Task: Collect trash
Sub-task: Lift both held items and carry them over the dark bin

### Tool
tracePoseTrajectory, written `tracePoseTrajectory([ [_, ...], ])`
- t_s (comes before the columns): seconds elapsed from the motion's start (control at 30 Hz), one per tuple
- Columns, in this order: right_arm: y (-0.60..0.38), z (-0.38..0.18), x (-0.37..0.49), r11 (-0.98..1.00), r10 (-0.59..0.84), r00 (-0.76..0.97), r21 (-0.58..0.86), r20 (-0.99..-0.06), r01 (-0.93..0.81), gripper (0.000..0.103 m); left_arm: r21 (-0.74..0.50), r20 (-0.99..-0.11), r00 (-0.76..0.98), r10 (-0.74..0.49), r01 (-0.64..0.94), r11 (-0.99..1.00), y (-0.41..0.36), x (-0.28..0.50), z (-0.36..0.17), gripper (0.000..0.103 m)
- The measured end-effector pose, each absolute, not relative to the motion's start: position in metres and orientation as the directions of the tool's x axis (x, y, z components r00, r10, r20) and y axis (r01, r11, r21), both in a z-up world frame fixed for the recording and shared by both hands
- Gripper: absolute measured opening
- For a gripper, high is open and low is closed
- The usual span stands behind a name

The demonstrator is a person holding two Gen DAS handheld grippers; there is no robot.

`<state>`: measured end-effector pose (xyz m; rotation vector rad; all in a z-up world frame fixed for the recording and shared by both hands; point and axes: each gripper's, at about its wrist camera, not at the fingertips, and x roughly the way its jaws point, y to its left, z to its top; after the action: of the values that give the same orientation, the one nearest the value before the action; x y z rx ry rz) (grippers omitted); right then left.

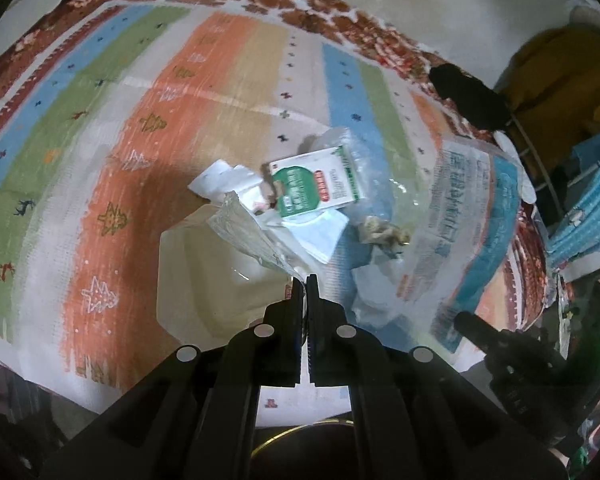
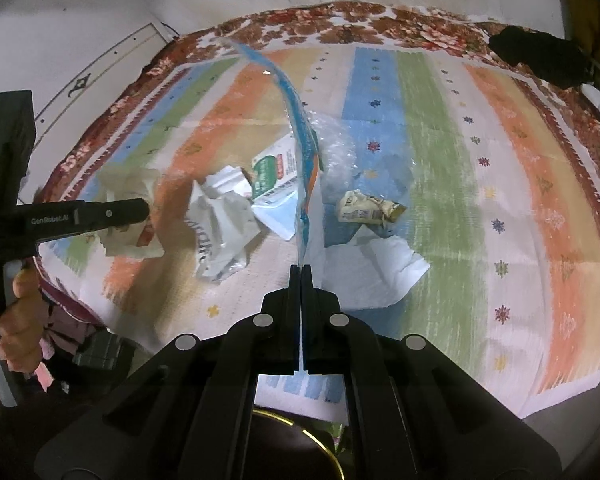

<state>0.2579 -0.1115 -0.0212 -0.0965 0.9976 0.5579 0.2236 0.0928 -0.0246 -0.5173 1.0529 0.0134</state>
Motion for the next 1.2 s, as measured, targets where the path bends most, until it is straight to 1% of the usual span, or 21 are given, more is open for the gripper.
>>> tracePoseTrajectory([
  [0.27, -0.126, -0.005, 0.231, 0.847, 0.44, 0.428, 0.207, -0.789, -0.489, 0.0, -0.425, -0.798, 0.545, -0.256, -0.209, 0.881, 0.073, 0.204, -0.004, 0.001],
  [0.5, -0.144, 0.005, 0.19, 0.831, 0.474, 0.439, 0.223, -0.764, -0.51, 0.0, -0.438, -0.759, 0.585, -0.287, -0.132, 0.889, 0.048, 0.184, 0.016, 0.001],
  [0.6, -0.155, 0.004, 0.174, 0.827, 0.492, 0.433, 0.251, -0.755, -0.503, 0.0, -0.447, -0.749, 0.589, -0.303, -0.113, 0.887, 0.038, 0.175, 0.018, 0.001],
  [0.77, -0.168, -0.002, 0.154, 0.837, 0.484, 0.441, 0.255, -0.756, -0.484, 0.0, -0.484, -0.735, 0.579, -0.354, -0.082, 0.871, 0.021, 0.152, 0.014, 0.001],
  [1.0, -0.178, -0.011, 0.125, 0.83, 0.497, 0.428, 0.269, -0.755, -0.489, 0.0, -0.462, -0.729, 0.586, -0.353, -0.043, 0.886, 0.004, 0.126, 0.014, 0.001],
  [1.2, -0.184, -0.022, 0.103, 0.823, 0.505, 0.402, 0.287, -0.763, -0.49, 0.0, -0.477, -0.719, 0.59, -0.367, -0.035, 0.878, 0.0, 0.104, 0.01, 0.001],
])
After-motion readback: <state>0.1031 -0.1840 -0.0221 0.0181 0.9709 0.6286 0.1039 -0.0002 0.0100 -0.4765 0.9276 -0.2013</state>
